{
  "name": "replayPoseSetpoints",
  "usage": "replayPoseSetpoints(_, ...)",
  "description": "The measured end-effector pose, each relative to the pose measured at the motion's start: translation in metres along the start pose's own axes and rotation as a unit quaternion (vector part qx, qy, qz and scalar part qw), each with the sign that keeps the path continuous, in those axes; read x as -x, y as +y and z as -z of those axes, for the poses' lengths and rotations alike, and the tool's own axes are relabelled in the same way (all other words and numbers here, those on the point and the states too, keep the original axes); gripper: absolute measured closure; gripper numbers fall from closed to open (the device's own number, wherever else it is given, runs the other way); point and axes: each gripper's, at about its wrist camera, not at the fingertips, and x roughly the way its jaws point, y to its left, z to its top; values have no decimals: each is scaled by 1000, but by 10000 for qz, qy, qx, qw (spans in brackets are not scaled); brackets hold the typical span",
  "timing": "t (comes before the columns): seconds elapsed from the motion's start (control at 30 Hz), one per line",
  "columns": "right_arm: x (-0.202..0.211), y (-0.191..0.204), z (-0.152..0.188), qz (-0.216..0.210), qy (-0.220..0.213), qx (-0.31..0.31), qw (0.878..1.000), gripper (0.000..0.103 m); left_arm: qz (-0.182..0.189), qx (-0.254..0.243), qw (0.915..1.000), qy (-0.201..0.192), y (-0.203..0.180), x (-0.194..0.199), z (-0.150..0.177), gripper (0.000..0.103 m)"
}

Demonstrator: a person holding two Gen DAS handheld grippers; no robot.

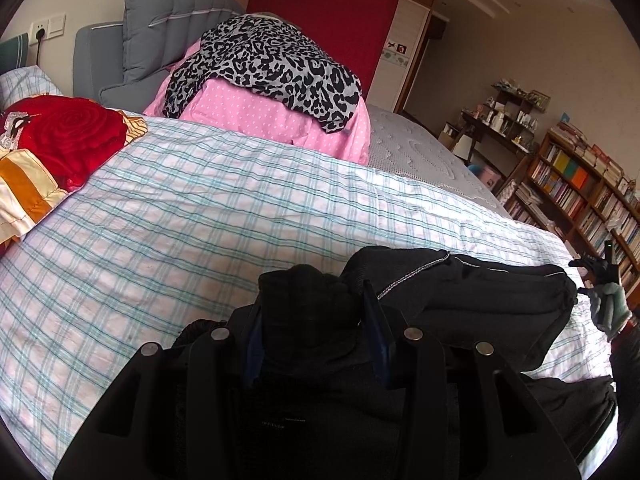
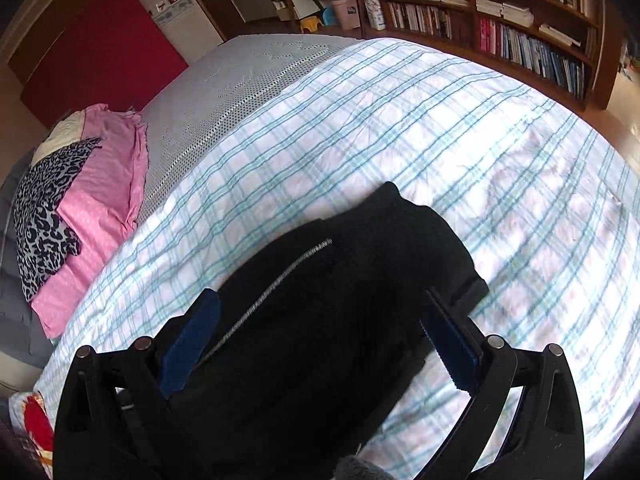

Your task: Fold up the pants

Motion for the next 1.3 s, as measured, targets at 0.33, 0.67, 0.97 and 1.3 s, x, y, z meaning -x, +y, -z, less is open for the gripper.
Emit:
replayPoseSetpoints(0.33, -58, 30, -17, 967, 295, 19, 9949, 26, 33, -18, 10000, -84, -1, 5, 5, 60)
replayPoseSetpoints(0.67, -28, 17, -16, 1094, -59, -73, 9939, 85, 156, 365, 9989, -251, 16, 32, 12, 60)
replayPoseSetpoints(0.97, 70, -8, 9, 565, -416, -11, 9975, 86, 364, 596, 9965, -458, 22, 65, 23, 61)
replayPoseSetpoints(1.3, 165, -84, 71, -90, -687, -260, 9973, 86, 698, 1073, 9896, -661, 43, 115, 49, 61)
